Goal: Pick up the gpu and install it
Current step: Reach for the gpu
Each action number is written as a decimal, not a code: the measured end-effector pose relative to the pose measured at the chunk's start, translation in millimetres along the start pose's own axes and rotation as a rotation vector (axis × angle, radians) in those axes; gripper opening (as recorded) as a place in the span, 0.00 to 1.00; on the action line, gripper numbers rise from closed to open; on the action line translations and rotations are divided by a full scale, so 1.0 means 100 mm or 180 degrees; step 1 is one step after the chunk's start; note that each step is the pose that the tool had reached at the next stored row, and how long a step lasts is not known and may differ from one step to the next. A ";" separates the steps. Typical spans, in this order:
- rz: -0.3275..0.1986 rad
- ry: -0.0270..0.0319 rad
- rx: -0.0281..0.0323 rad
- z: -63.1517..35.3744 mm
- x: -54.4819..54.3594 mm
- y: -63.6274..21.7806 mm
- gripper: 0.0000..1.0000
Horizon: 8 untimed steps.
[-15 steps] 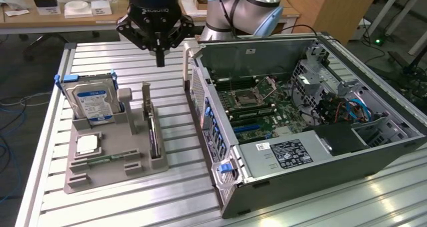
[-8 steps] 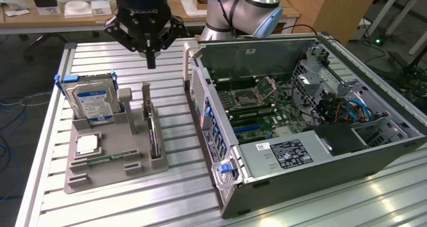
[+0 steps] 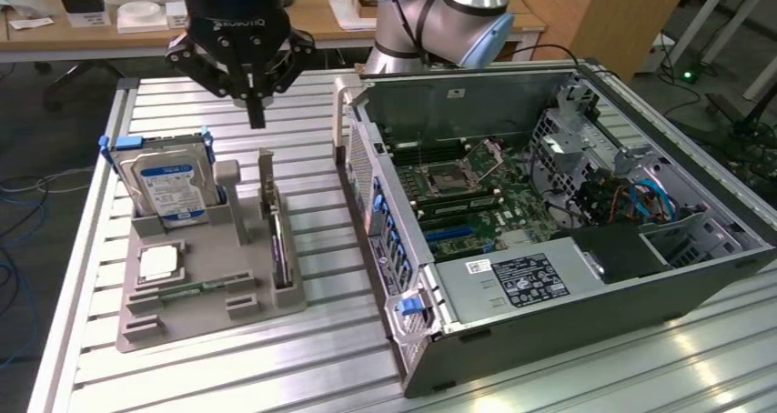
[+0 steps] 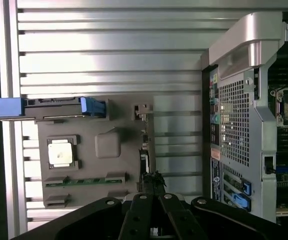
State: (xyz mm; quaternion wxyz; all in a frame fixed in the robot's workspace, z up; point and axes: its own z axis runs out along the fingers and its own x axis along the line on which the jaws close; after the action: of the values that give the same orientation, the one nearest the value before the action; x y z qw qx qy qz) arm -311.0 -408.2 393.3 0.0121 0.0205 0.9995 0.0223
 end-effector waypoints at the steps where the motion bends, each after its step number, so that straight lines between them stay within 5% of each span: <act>1: -0.0003 0.0000 0.0000 -0.001 0.02 -0.004 0.11; 8: -0.0009 0.0001 0.0000 -0.002 0.06 -0.010 0.11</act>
State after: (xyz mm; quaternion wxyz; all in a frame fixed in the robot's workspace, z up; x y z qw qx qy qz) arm -316.8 -409.0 393.3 0.0121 0.0191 0.9995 0.0223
